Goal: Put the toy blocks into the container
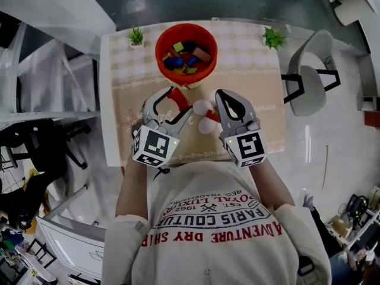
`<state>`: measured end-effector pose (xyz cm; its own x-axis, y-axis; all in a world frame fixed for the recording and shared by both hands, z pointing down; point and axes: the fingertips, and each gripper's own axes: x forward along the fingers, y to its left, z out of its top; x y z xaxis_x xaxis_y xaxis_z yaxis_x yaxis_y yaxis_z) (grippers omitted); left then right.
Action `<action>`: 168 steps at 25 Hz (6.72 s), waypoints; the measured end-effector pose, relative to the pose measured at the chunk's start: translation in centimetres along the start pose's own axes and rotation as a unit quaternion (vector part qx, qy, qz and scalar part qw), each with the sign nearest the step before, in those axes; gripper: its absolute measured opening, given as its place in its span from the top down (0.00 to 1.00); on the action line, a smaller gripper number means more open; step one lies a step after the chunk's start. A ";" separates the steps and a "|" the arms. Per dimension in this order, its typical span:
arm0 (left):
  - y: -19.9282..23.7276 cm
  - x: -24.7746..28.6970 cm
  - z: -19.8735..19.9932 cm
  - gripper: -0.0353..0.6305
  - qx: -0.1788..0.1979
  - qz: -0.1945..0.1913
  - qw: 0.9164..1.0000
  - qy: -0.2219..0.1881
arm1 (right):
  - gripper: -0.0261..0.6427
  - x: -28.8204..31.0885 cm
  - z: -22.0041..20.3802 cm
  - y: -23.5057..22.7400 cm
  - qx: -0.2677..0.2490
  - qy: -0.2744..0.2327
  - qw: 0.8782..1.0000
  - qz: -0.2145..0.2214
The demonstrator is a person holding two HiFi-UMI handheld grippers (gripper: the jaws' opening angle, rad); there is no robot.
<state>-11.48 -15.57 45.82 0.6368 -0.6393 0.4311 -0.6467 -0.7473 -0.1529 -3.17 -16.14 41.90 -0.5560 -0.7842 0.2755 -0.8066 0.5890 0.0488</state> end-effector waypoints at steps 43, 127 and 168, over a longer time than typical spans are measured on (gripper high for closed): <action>-1.0 2.2 2.2 0.35 -0.165 0.093 0.982 -0.018 | 0.96 -3.4 -0.8 -3.7 0.003 0.002 1.000 -0.020; 4.4 3.6 3.6 0.39 -0.208 0.197 0.958 -0.019 | 0.96 -4.1 -1.3 -6.0 -0.016 0.018 1.000 -0.010; -14.4 15.1 -9.5 0.71 -0.039 -0.121 0.979 0.162 | 0.96 -6.7 -11.0 -9.1 0.042 0.105 0.993 -0.021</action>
<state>3.43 -12.76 62.98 0.6163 -0.3452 0.7078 -0.5316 -0.8455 0.0505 10.09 -14.08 50.16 -0.4749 -0.7440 0.4699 -0.8468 0.5318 -0.0139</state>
